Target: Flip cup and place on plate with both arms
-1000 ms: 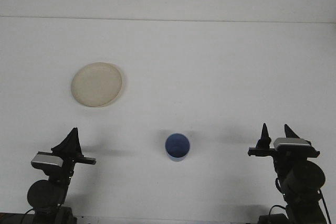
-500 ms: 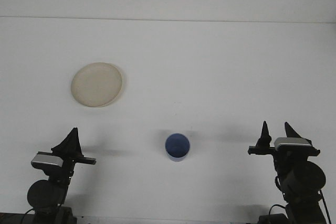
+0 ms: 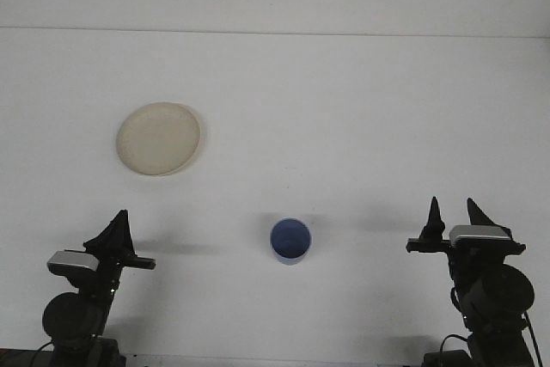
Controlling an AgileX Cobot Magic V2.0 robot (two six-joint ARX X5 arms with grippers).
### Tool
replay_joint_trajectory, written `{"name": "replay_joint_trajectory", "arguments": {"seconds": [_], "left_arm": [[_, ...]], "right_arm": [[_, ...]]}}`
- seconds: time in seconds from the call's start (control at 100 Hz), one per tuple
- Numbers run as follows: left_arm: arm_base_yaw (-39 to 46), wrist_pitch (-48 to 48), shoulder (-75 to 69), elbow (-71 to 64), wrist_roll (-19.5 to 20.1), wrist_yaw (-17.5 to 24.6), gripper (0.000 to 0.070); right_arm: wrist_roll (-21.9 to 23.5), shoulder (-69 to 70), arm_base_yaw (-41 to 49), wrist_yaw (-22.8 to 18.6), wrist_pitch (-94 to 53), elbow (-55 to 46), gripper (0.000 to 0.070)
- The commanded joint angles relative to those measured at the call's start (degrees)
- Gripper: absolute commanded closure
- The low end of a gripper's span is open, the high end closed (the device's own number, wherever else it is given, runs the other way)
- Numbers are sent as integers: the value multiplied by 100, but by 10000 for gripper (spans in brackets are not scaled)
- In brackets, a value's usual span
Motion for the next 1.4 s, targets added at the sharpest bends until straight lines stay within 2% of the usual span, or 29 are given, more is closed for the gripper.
{"name": "replay_joint_trajectory", "arguments": {"seconds": [0.0, 0.14, 0.37, 0.67, 0.78, 1.05, 1.08, 1.11, 1.2, 1.25, 1.3, 1.39], "left_arm": [[-9, -199, 59, 562, -278, -9, 689], [-9, -1631, 684, 1956, -273, 160, 689], [-9, -3958, 2330, 4179, -151, 175, 689], [-11, -6461, 4441, 6199, 527, 177, 689], [-11, -6828, 4916, 6494, 608, 175, 689], [-11, -6566, 5080, 6507, 651, 170, 678], [-11, -6542, 5066, 6507, 629, 170, 658], [-11, -6540, 5049, 6507, 612, 170, 604], [-11, -6542, 5040, 6507, 610, 170, 372], [-13, -6557, 5038, 6507, 610, 173, 273], [-13, -6577, 5038, 6507, 610, 173, 234], [-22, -6596, 5040, 6507, 492, 181, 236]], "right_arm": [[-50, 4, 13, 26, 70, 46, 283], [-50, 4, 11, 26, 72, 46, 284], [-52, 4, 11, 26, 70, 46, 284], [-166, 4, 7, 28, 72, 46, 283], [-177, 4, 7, 28, 72, 46, 284], [-177, 4, 9, 28, 72, 46, 284], [-177, 4, 9, 28, 72, 46, 284], [-177, 4, 9, 28, 72, 46, 284], [-177, 4, 9, 26, 72, 46, 283], [-177, 4, 9, 26, 72, 46, 284], [-177, 4, 9, 26, 74, 46, 284], [-177, 4, 9, 26, 74, 46, 284]]}}
